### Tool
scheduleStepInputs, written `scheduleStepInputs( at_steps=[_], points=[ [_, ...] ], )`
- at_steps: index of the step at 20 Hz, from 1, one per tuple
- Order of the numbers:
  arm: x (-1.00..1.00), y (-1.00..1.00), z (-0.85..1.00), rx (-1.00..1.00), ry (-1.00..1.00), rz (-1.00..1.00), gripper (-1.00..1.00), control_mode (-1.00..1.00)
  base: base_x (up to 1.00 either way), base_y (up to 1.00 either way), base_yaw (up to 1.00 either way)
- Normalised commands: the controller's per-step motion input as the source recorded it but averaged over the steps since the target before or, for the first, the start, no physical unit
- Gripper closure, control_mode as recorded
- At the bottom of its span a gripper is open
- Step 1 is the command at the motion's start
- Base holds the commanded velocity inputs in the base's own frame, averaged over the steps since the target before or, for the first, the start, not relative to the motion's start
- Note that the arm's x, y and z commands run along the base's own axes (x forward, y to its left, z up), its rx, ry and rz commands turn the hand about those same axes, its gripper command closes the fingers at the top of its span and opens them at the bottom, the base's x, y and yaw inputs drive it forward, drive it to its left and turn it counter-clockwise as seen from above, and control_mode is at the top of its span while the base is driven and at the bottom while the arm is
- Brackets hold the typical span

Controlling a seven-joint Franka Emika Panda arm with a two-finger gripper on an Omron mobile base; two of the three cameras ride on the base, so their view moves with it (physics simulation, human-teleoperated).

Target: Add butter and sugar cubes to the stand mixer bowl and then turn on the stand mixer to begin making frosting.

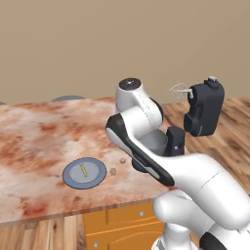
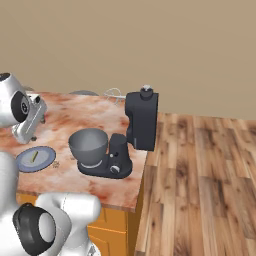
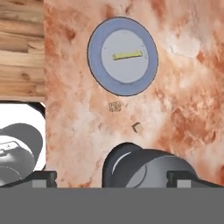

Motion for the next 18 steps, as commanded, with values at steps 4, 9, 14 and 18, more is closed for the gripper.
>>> scheduleStepInputs(
  at_steps=[4,9,14,18],
  points=[
    [0.29,0.0,-0.44,-0.19,0.11,0.26,-1.0,-1.0,0.0,0.0,0.0],
    [0.22,0.06,-0.4,-0.3,0.13,0.16,-1.0,-1.0,0.0,0.0,0.0],
    [0.17,0.03,-0.23,-0.17,0.04,0.09,-1.0,-1.0,0.0,0.0,0.0],
    [0.16,0.0,-0.14,-0.07,0.0,0.07,-1.0,-1.0,0.0,0.0,0.0]
  ],
)
